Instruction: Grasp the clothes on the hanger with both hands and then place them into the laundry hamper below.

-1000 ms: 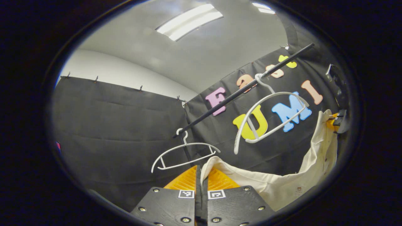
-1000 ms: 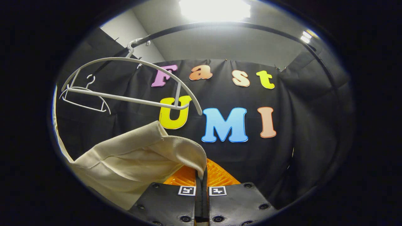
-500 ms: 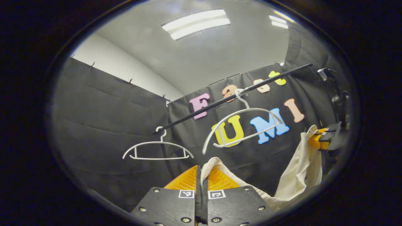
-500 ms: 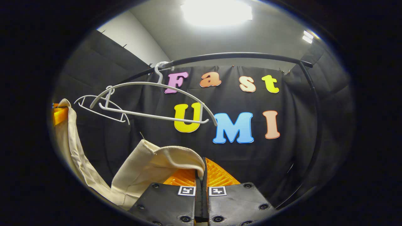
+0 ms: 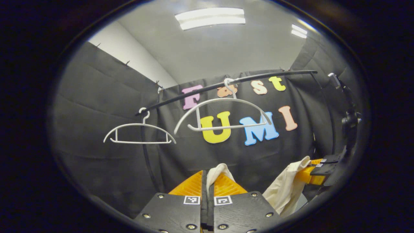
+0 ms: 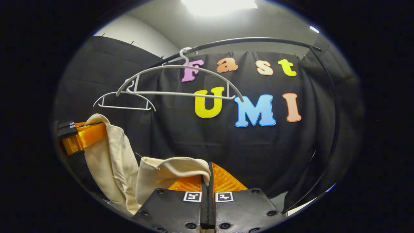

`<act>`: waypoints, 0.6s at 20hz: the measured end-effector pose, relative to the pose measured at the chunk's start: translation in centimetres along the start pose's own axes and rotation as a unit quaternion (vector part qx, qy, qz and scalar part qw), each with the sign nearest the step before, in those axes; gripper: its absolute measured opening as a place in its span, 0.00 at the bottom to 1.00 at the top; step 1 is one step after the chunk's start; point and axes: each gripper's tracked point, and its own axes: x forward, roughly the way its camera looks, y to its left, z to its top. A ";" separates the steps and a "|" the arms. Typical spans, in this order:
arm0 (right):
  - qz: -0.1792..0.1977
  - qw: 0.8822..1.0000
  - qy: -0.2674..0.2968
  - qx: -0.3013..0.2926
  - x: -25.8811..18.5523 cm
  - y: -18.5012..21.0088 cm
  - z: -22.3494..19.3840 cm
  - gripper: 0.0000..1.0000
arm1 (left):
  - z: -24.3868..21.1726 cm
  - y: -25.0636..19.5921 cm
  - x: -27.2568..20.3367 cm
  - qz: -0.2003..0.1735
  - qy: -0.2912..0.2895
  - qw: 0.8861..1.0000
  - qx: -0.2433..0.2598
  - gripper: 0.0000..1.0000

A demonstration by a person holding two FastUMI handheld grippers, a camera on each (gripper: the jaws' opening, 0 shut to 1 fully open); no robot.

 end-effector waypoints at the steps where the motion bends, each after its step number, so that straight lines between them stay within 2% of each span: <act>1: 0.004 1.000 0.014 0.001 -0.1 0.5 -1.6 0.01 | -1.7 -0.3 0.0 -0.004 0.015 1.000 -0.002 0.00; 3: 0.011 0.999 0.040 0.001 -0.5 1.2 -4.5 0.01 | -4.5 -1.0 -0.3 -0.010 0.042 0.999 -0.007 0.01; 7: 0.021 0.995 0.093 0.003 -1.1 2.2 -10.1 0.01 | -12.7 -2.2 -0.8 -0.010 0.123 0.992 -0.020 0.00; 12: 0.006 0.987 0.158 0.026 -2.5 1.8 -16.1 0.01 | -19.5 -3.2 -2.7 -0.020 0.202 0.979 -0.030 0.01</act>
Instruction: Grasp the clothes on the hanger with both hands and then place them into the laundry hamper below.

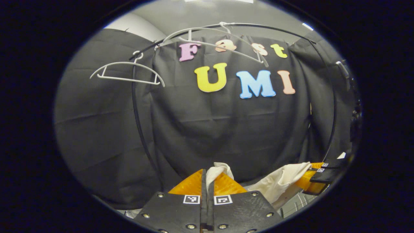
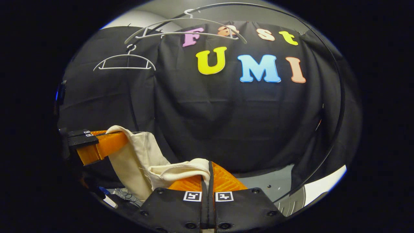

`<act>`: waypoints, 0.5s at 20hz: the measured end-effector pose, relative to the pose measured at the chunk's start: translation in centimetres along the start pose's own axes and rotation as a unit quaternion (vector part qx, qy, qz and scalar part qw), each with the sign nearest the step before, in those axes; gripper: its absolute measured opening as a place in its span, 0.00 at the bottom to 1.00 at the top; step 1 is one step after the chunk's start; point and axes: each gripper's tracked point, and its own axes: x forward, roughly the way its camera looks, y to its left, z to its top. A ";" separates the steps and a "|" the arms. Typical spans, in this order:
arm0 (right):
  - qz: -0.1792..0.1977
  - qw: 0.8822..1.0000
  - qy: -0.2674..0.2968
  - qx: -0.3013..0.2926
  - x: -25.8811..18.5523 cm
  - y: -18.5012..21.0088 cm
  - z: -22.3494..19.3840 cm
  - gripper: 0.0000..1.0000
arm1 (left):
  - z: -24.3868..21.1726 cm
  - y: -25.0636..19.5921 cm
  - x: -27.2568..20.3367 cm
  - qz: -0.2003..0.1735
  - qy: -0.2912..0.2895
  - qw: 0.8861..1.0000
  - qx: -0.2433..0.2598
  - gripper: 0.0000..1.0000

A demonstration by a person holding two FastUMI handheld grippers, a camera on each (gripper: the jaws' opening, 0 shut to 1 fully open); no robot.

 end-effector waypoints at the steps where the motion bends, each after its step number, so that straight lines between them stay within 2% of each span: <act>1: -0.003 1.000 0.013 0.004 -0.1 -0.2 -1.1 0.02 | -1.2 -0.1 0.3 -0.001 0.015 1.000 0.000 0.01; 6: -0.018 0.995 0.096 0.009 0.5 -1.2 -6.5 0.02 | -7.8 -1.2 -1.7 -0.019 0.098 0.995 0.002 0.01; 10: -0.023 0.990 0.138 0.015 -0.3 -1.4 -9.0 0.03 | -11.6 -1.5 -2.6 -0.026 0.143 0.989 0.015 0.01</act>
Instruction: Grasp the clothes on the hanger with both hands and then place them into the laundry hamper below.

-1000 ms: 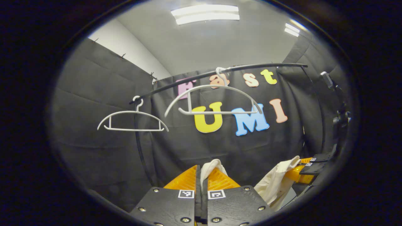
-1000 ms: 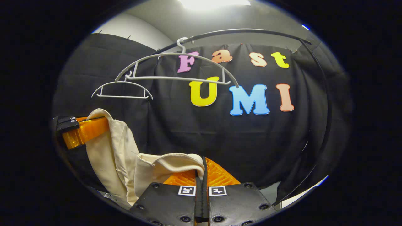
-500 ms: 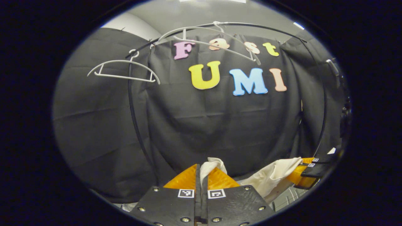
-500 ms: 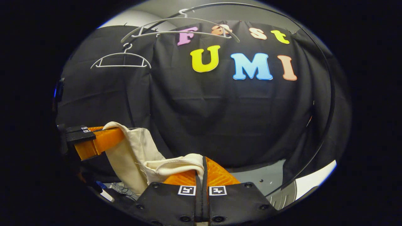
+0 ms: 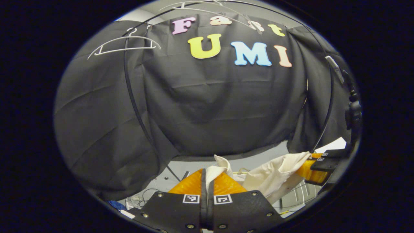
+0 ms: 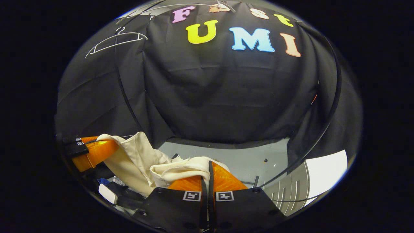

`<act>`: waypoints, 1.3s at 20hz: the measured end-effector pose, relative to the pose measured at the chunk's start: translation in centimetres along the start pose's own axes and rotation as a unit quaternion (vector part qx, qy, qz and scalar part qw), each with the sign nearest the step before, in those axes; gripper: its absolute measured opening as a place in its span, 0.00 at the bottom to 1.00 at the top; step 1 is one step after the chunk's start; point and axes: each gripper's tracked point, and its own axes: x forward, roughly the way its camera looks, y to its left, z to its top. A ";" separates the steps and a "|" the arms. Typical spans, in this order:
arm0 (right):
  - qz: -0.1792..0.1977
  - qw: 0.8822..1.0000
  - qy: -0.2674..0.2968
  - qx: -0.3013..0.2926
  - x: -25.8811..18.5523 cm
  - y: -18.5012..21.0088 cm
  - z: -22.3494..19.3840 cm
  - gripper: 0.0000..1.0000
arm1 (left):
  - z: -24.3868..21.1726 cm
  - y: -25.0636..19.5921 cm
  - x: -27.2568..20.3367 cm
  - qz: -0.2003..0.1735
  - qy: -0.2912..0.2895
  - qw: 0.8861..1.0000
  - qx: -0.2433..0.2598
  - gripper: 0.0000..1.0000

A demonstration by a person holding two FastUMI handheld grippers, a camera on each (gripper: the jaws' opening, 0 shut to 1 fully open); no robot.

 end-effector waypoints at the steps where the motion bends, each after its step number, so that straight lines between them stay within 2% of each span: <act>1: -0.003 1.000 0.012 -0.001 -0.1 0.0 -0.6 0.03 | -0.9 -0.3 0.0 -0.004 0.015 1.000 0.003 0.01; 4: -0.009 0.999 0.040 -0.017 -0.5 0.0 -1.7 0.08 | -2.3 -1.1 0.1 -0.014 0.045 0.999 0.016 0.01; 6: -0.010 0.998 0.056 -0.028 -0.6 0.3 -2.3 0.18 | -3.0 -1.5 -0.3 -0.029 0.062 0.997 0.019 0.01; 7: -0.011 0.997 0.062 -0.033 -0.8 0.3 -2.8 0.19 | -3.5 -1.4 -0.7 -0.033 0.070 0.997 0.021 0.01; 9: -0.006 0.997 0.063 -0.041 -1.6 0.7 -2.9 0.40 | -3.7 -1.5 -0.9 -0.042 0.074 0.996 0.027 0.09; 10: -0.004 0.997 0.059 -0.042 -1.9 0.9 -2.2 0.48 | -3.7 -1.8 -1.2 -0.049 0.074 0.996 0.028 0.31; 13: -0.009 0.997 0.051 -0.056 -2.5 1.0 -2.0 0.99 | -3.6 -0.8 -2.1 -0.044 0.064 0.996 0.040 0.95; 19: -0.022 0.999 0.012 -0.047 -5.8 1.1 0.7 0.99 | -2.3 0.3 -4.6 -0.043 0.047 0.997 0.034 0.96; 26: -0.039 0.995 -0.086 -0.024 -12.7 -0.4 7.4 0.99 | 5.5 1.0 -10.2 -0.040 -0.042 0.998 0.039 0.96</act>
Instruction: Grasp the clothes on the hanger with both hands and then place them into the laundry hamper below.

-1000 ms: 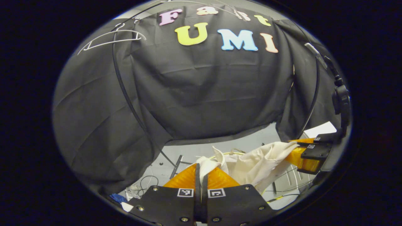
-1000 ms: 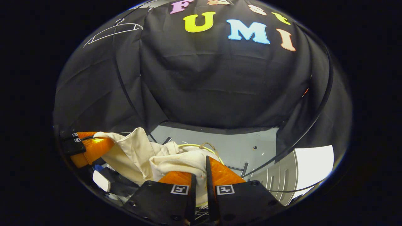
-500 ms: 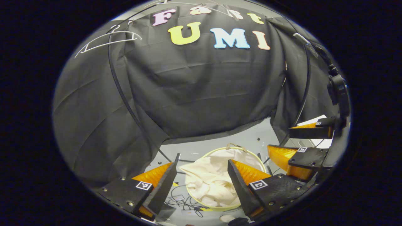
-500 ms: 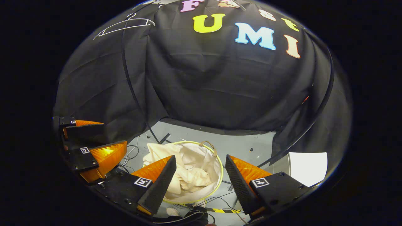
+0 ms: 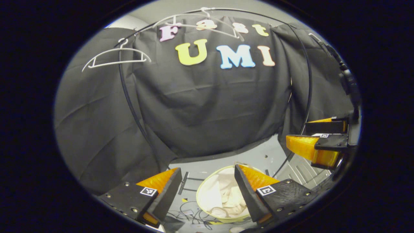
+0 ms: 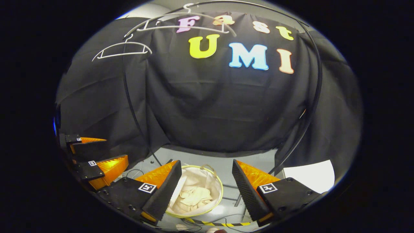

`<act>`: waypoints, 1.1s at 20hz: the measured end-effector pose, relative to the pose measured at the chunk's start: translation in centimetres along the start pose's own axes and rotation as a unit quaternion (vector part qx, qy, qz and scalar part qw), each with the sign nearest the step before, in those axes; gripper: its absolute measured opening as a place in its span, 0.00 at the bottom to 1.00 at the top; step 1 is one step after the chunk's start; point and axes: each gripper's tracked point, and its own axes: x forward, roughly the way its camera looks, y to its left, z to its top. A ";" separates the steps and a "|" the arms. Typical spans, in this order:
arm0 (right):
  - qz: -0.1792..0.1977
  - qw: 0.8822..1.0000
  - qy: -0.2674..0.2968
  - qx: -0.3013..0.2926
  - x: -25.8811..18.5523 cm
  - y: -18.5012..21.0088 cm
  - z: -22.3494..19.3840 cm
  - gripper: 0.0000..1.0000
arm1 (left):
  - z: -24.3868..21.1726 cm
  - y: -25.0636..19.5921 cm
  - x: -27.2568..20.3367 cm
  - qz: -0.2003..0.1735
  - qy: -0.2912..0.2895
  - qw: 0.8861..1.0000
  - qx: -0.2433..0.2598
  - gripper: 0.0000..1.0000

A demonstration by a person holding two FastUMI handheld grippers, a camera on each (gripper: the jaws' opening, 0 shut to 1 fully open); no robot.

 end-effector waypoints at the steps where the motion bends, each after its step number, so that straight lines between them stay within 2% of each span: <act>1: -0.003 1.000 -0.020 0.002 -0.6 -0.5 1.4 0.98 | 0.9 0.2 -0.8 0.004 -0.018 1.000 -0.001 0.96; 6: -0.015 0.993 -0.115 0.015 -6.0 -3.6 8.0 0.99 | 9.1 0.5 -6.4 0.016 -0.114 0.993 -0.023 0.96; 11: -0.023 0.981 -0.192 0.010 -11.9 -6.5 12.4 0.99 | 14.7 0.7 -12.9 0.032 -0.189 0.981 -0.035 0.95; 15: -0.035 0.973 -0.229 0.013 -16.5 -9.1 12.7 0.97 | 16.9 0.4 -17.4 0.042 -0.222 0.974 -0.023 0.95; 21: -0.067 0.963 -0.261 0.021 -20.5 -11.9 12.1 1.00 | 17.8 0.1 -22.0 0.053 -0.264 0.963 -0.021 0.95; 22: -0.070 0.962 -0.264 0.020 -21.1 -12.2 12.0 0.96 | 17.8 -0.1 -23.3 0.056 -0.267 0.962 -0.019 0.95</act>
